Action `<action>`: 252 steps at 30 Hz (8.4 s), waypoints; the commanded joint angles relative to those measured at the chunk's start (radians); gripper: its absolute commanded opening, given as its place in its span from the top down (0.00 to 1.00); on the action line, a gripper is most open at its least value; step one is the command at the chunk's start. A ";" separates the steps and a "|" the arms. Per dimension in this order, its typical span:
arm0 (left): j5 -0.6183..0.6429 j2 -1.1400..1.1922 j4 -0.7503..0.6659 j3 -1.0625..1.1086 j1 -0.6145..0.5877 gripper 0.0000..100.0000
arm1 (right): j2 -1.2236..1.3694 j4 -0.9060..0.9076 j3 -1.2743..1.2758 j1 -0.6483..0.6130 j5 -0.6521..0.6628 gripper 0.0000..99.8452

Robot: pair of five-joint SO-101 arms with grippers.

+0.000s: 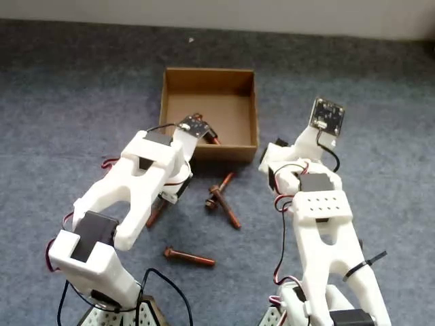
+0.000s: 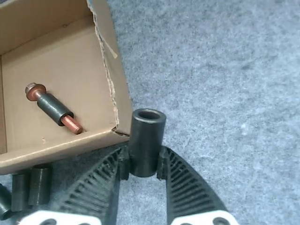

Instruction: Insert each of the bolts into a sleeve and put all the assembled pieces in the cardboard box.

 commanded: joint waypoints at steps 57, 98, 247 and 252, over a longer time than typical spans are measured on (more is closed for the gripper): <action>0.370 -1.997 -0.299 0.717 0.061 1.00 | -1.224 -0.461 0.931 -0.680 0.574 0.99; 0.315 -1.994 -0.233 0.673 0.248 0.96 | -1.242 -0.430 0.937 -0.679 0.582 0.99; 0.043 -1.995 -0.265 1.067 -0.348 0.99 | 1.155 0.499 -1.173 -0.512 0.018 0.99; 0.043 -1.995 -0.264 1.067 -0.352 0.99 | 1.152 0.625 -1.257 -0.473 0.020 0.99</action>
